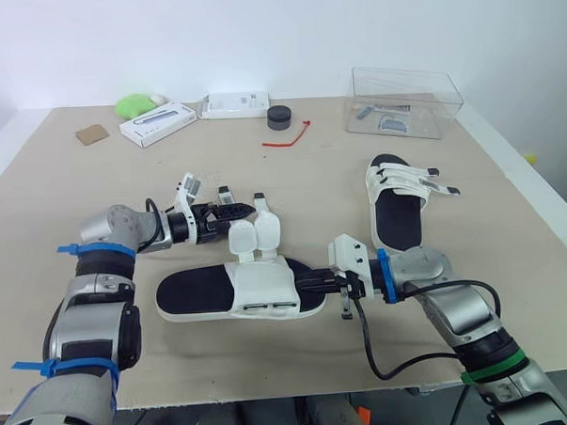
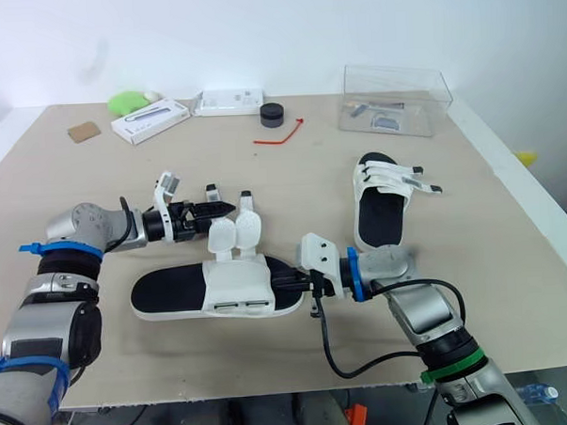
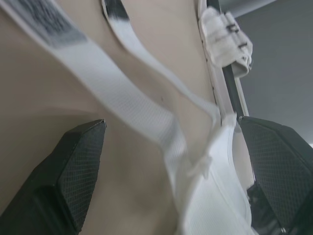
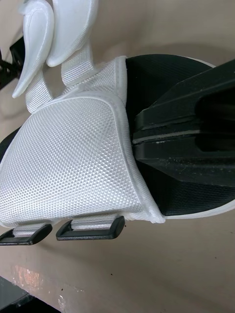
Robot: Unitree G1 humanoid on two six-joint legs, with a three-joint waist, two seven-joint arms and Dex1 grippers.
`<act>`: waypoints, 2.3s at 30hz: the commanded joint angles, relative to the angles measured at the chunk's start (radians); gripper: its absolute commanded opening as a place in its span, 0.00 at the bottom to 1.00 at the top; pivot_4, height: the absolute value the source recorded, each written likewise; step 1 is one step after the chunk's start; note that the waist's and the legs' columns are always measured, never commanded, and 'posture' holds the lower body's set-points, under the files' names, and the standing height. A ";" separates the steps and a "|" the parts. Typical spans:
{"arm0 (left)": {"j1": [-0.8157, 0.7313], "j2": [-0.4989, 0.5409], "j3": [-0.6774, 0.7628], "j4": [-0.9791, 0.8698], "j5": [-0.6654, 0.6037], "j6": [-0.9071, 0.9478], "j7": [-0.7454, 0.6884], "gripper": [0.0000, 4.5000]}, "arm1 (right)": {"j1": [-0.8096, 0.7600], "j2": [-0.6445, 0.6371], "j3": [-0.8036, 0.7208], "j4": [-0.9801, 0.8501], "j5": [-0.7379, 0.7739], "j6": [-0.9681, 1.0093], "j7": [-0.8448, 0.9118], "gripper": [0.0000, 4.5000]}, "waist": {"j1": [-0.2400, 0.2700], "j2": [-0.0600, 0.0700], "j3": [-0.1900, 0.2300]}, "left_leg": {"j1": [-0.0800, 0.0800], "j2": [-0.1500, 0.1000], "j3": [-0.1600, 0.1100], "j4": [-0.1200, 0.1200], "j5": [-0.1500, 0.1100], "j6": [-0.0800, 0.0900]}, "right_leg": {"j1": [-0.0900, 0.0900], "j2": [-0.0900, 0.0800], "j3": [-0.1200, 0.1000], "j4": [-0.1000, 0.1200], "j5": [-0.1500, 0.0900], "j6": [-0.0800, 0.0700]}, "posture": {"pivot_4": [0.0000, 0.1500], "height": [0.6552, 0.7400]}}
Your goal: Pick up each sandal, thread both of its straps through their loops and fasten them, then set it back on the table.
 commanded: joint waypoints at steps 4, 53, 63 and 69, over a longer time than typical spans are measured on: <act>-0.061 -0.020 0.007 0.061 0.052 -0.061 -0.068 1.00 | -0.008 -0.005 -0.010 -0.038 0.000 -0.006 -0.006 0.01 | 0.000 0.000 0.000 | -0.001 -0.001 0.000 0.000 0.000 0.000 | 0.000 -0.001 0.000 0.000 0.000 0.000 | 1.00 1.00; 0.507 0.202 -0.277 -0.879 0.583 -1.697 -0.312 0.03 | -0.058 0.003 0.032 0.036 -0.038 -0.029 0.033 0.00 | 0.005 -0.001 0.000 | 0.003 0.002 0.003 0.000 0.004 0.003 | 0.003 -0.002 0.001 -0.002 0.003 0.000 | 1.00 1.00; 0.430 0.210 -0.296 -0.709 0.622 -1.892 -0.205 0.03 | -0.065 0.013 0.042 0.052 -0.047 -0.044 0.041 0.00 | 0.003 -0.001 0.000 | 0.003 0.003 0.004 0.000 0.005 0.006 | 0.003 -0.002 0.002 -0.003 0.007 0.002 | 1.00 1.00; 0.469 0.266 -0.323 -0.786 0.534 -1.774 -0.279 0.03 | -0.069 0.016 0.042 0.062 -0.052 -0.051 0.045 0.00 | 0.003 -0.001 0.000 | 0.003 0.003 0.004 0.000 0.005 0.006 | 0.003 -0.002 0.001 -0.003 0.006 0.002 | 1.00 1.00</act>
